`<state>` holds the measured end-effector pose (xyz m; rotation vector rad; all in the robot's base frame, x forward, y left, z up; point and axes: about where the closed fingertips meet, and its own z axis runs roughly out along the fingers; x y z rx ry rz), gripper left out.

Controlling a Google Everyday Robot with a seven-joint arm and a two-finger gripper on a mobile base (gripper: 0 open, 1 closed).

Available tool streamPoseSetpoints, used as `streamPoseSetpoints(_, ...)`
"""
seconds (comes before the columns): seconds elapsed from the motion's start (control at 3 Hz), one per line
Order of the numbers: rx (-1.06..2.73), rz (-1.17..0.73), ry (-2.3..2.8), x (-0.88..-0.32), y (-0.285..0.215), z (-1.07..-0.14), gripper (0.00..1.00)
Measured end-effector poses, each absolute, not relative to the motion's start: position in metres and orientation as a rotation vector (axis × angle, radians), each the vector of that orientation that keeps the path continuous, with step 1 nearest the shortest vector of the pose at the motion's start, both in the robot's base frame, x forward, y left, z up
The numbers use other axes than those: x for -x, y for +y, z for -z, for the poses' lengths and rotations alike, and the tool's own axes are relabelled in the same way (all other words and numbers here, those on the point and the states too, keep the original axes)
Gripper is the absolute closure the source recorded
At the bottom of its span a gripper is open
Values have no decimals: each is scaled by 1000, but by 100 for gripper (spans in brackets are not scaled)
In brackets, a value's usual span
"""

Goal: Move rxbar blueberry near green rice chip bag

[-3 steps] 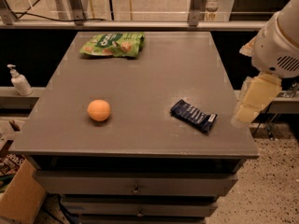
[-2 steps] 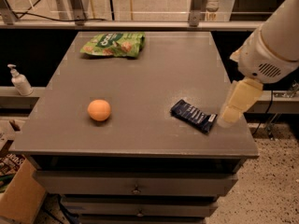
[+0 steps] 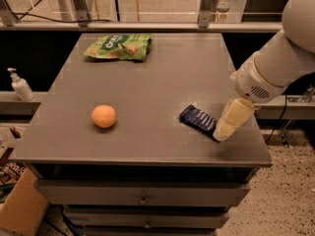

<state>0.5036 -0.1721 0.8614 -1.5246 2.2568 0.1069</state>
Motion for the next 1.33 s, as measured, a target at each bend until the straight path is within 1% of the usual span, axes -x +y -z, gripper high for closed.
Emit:
streamPoseSetpoints(0.67,1449,-216,2271,-513,-163,-826,0)
streamPoseSetpoints(1.0,1415,-261,2284,-512,-160,-817,16)
streamPoseSetpoints(1.33,1384,-287,2296,-510,-160,-817,39)
